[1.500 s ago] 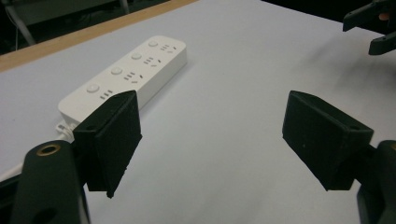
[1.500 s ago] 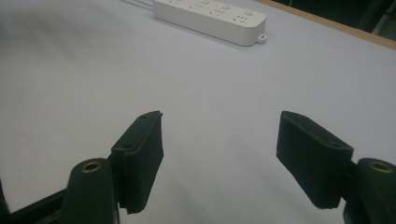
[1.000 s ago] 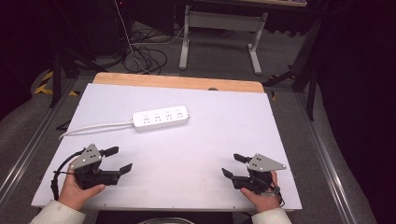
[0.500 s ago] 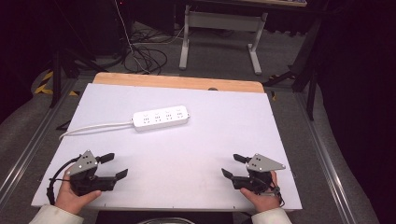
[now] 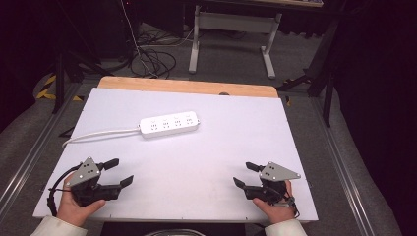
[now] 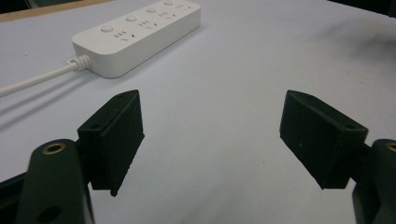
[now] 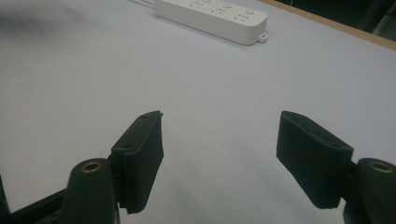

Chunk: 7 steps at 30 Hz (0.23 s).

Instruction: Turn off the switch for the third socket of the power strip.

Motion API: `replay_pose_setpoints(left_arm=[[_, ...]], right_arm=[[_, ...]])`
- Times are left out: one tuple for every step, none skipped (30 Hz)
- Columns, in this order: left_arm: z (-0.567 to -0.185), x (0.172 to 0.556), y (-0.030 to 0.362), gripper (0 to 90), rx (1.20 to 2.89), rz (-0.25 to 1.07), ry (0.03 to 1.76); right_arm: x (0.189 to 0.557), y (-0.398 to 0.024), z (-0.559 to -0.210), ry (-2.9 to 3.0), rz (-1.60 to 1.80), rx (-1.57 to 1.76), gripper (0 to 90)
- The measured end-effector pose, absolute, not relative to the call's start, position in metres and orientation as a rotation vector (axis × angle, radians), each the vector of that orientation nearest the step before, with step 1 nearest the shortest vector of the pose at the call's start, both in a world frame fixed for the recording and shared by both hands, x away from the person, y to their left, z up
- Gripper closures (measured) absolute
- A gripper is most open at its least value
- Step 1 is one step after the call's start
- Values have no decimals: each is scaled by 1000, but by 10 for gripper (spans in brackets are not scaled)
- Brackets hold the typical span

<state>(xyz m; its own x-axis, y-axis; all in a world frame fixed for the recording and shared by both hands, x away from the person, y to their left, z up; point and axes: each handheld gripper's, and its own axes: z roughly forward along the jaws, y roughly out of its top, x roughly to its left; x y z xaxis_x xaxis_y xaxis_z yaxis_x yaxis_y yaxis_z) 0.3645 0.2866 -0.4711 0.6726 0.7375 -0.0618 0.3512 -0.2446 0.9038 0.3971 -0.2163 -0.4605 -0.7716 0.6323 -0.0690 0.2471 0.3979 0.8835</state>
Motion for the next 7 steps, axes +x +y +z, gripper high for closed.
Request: replay_pose_setpoints(left_arm=[[-470,365,288,219,1853,466,869],[-471,365,288,217,1843,461,887],[-471,366,289,216,1844,455,894],[-471,366,290,214,1838,457,902],[-471,367,290,214,1834,462,903],[-471,366,290,213,1828,461,905],[-471,366,290,212,1834,467,897]], right_arm=[[397,-216,-461,2266,1329,757,321],[397,-216,-461,2266,1329,756,322],[397,-216,-461,2266,1333,755,324],[397,-216,-461,2266,1333,754,324],[397,-216,-461,2266,1333,753,324],[397,-216,-461,2267,1329,752,324],[397,-216,-461,2267,1330,752,324]])
